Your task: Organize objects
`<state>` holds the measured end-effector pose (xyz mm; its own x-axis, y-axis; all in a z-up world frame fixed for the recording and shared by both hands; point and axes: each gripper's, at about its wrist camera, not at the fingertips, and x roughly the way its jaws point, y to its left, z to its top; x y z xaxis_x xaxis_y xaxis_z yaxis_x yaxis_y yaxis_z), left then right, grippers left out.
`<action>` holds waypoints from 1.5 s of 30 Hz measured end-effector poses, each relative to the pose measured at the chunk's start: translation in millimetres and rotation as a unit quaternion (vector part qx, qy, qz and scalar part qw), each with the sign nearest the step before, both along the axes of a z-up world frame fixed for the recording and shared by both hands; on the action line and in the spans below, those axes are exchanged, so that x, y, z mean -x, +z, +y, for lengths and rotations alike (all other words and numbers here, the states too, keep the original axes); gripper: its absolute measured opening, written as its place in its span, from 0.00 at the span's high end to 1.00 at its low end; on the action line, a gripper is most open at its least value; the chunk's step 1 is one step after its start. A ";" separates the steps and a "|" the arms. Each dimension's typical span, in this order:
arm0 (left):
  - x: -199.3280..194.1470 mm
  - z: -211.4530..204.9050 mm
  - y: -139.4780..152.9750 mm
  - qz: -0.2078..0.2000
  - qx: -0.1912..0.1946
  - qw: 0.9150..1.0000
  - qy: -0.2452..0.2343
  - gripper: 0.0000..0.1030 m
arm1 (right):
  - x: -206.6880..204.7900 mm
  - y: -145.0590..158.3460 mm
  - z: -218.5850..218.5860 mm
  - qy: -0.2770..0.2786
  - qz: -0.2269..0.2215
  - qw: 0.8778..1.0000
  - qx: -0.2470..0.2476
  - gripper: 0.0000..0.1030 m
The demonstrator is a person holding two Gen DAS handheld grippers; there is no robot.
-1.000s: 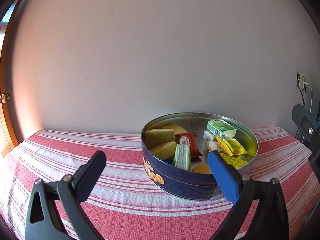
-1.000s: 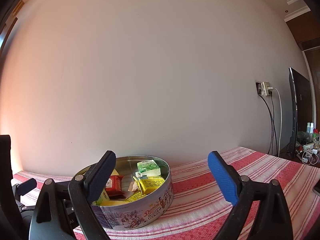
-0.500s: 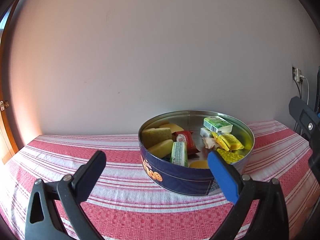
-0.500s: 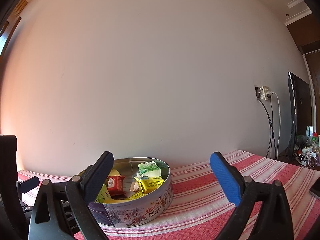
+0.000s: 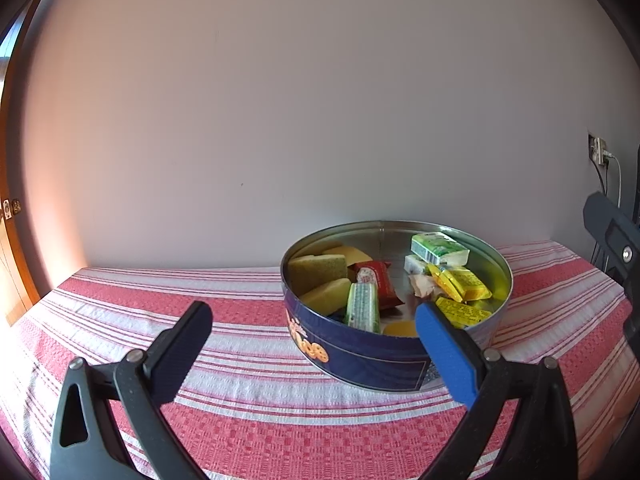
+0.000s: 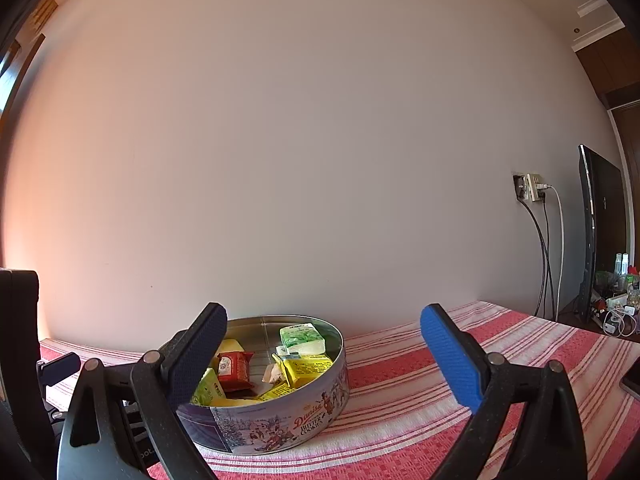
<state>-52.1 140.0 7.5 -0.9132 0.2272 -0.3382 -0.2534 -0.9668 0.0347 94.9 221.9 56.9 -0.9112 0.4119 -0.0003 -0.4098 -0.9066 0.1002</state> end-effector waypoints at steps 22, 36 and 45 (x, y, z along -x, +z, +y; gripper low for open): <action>0.3 -3.1 1.1 -0.001 -0.003 1.000 0.003 0.00 | 1.4 -0.1 0.0 0.002 -0.001 1.000 -0.004 0.04; 0.1 -3.1 1.3 0.000 -0.002 1.000 0.003 0.00 | 2.8 -1.9 -0.4 0.002 -0.001 1.000 -0.007 0.04; -0.8 -3.9 1.4 0.000 -0.003 1.000 0.003 0.00 | 3.2 -1.5 0.5 0.003 -0.004 1.000 -0.007 0.04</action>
<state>-51.3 136.1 8.9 -0.9145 0.2236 -0.3372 -0.2476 -0.9684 0.0294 91.8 222.5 55.4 -0.9134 0.4072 -0.0018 -0.4059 -0.9101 0.0833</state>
